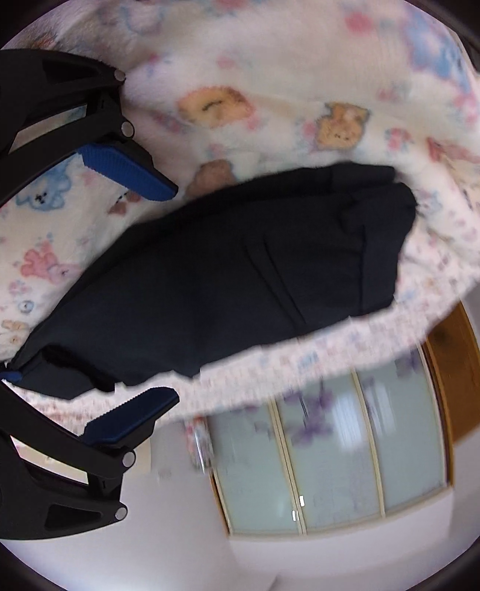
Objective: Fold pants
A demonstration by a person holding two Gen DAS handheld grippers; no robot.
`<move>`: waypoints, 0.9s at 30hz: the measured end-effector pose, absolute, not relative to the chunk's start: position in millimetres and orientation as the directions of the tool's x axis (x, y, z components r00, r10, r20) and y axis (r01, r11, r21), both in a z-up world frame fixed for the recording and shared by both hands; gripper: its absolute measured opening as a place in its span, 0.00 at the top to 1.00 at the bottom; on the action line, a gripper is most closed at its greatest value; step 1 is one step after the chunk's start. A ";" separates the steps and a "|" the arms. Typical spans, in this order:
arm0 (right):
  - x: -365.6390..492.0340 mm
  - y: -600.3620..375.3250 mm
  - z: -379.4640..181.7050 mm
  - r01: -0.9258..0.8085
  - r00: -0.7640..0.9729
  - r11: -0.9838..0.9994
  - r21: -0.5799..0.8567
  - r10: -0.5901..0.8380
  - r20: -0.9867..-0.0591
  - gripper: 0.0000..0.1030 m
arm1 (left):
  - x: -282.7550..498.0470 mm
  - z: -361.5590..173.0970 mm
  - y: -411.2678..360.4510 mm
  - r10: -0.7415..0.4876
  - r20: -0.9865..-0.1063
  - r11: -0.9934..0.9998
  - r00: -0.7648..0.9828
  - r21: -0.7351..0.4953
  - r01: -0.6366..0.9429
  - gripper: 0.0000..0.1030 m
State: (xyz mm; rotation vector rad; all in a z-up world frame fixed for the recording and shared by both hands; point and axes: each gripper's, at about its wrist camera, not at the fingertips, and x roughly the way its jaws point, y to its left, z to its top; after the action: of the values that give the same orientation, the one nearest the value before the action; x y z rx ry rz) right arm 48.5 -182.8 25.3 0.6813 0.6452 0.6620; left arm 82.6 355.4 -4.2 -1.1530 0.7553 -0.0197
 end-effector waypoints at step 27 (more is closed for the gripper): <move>70.8 -202.3 8.6 -0.400 0.632 0.488 0.776 0.760 -0.152 0.01 | 88.8 13.7 354.1 -0.488 -0.354 0.555 0.798 -0.831 -0.029 0.02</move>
State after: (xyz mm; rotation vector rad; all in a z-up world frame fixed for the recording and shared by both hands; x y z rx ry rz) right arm 70.8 -202.3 8.6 0.7752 0.5245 0.7454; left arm 88.8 354.1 13.7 -0.9552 0.6074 -0.2919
